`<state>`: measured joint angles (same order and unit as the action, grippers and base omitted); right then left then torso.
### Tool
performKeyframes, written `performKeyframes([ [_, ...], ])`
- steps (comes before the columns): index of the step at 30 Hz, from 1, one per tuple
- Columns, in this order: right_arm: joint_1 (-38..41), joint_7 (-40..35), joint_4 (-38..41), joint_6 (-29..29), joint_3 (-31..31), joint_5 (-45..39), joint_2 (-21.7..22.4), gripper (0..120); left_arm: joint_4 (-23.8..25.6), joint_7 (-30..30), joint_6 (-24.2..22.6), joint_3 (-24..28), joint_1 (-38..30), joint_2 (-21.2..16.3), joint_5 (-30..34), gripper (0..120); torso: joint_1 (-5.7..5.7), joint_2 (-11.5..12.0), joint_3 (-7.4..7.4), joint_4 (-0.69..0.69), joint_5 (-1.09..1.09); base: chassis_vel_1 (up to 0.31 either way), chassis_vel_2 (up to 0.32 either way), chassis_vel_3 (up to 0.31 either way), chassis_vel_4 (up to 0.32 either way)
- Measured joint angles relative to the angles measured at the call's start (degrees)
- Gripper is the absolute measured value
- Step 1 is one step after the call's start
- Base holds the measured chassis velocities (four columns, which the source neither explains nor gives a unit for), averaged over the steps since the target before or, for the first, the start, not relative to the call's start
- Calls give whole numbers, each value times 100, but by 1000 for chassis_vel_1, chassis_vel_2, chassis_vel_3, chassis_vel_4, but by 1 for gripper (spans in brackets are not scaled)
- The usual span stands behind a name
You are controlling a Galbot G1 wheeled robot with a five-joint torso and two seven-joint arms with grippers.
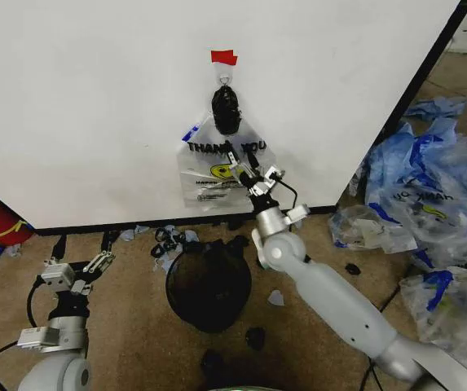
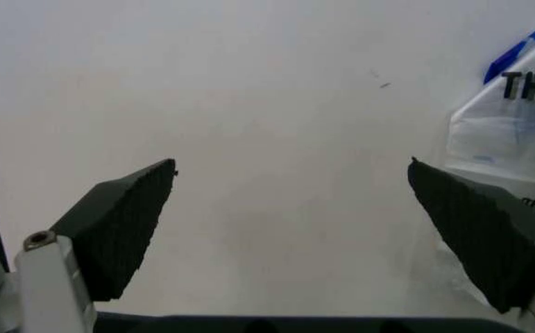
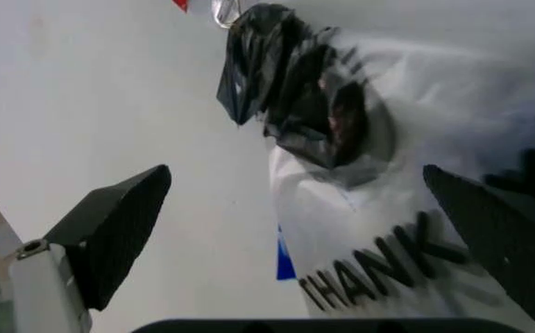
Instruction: Pick up the garbage bag from the wall and place it over the trash bin.
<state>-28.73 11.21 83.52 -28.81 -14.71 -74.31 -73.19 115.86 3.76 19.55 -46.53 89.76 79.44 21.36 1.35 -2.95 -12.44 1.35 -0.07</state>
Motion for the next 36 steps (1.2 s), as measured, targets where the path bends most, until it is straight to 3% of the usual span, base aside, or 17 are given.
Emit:
performKeyframes([
  [10,401,-20,-314,64,-147,-131,-340,100,42,-1,145,-79,125,127,1,99,0,0,1,0,1,0,0,0,0],
  [36,509,-36,-365,87,64,-91,-451,99,-97,-7,268,74,68,215,-35,98,0,0,1,0,1,0,0,0,0],
])
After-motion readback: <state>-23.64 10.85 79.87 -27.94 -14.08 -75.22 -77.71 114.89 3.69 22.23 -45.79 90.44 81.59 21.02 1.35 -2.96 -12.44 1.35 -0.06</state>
